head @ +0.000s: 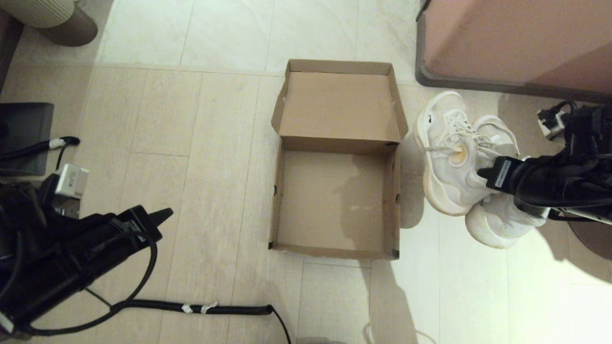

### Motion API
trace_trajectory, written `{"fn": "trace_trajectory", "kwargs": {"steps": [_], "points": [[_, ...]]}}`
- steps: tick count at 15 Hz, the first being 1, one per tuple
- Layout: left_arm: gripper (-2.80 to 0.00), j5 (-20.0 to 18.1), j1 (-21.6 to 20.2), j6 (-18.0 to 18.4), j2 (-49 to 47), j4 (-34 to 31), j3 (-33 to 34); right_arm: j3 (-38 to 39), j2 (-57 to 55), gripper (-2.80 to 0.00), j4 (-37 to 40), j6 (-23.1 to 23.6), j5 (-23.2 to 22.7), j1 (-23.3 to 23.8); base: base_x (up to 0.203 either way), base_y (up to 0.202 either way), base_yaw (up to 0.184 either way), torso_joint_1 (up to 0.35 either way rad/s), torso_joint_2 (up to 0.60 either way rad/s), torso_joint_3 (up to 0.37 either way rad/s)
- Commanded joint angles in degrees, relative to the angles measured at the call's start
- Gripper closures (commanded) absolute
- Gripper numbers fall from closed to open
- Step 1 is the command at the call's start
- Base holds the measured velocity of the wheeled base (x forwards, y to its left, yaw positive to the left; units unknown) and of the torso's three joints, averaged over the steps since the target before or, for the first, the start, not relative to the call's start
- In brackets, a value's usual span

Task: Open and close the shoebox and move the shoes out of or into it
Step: Put the shoes into the shoe box

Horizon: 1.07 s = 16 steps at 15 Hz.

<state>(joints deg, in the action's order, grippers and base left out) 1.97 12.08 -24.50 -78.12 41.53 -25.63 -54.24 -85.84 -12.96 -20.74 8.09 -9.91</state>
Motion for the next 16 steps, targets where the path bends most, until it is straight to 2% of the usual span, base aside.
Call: {"fn": "trace_trajectory", "kwargs": {"steps": [1, 5, 7, 11, 16], "points": [[0.0, 0.0, 0.6, -0.1, -2.0, 0.3, -1.0, -2.6, 7.2, 0.0, 5.1, -1.0, 1.7, -7.2, 0.0, 0.0, 0.0, 0.0, 0.0, 0.0], [0.0, 0.1, 0.7, 0.1, -8.1, 0.6, -4.7, -4.7, 6.3, 0.0, 6.9, -4.8, 8.9, -23.0, 0.0, 0.0, 0.0, 0.0, 0.0, 0.0], [0.0, 0.8, 1.2, 0.3, -11.0, 2.5, -5.8, -5.9, 2.1, 0.0, 6.8, -7.8, 11.2, -26.7, 0.0, 0.0, 0.0, 0.0, 0.0, 0.0], [0.0, 1.2, 1.4, 0.4, -11.0, 3.9, -6.2, -7.1, -6.9, 0.0, 6.0, -11.5, 13.2, -31.4, 0.0, 0.0, 0.0, 0.0, 0.0, 0.0], [0.0, 1.3, 1.1, 0.5, -11.4, 3.6, -11.6, -4.1, -20.8, 0.0, -7.6, -12.3, 14.7, -33.2, 0.0, 0.0, 0.0, 0.0, 0.0, 0.0]]}}
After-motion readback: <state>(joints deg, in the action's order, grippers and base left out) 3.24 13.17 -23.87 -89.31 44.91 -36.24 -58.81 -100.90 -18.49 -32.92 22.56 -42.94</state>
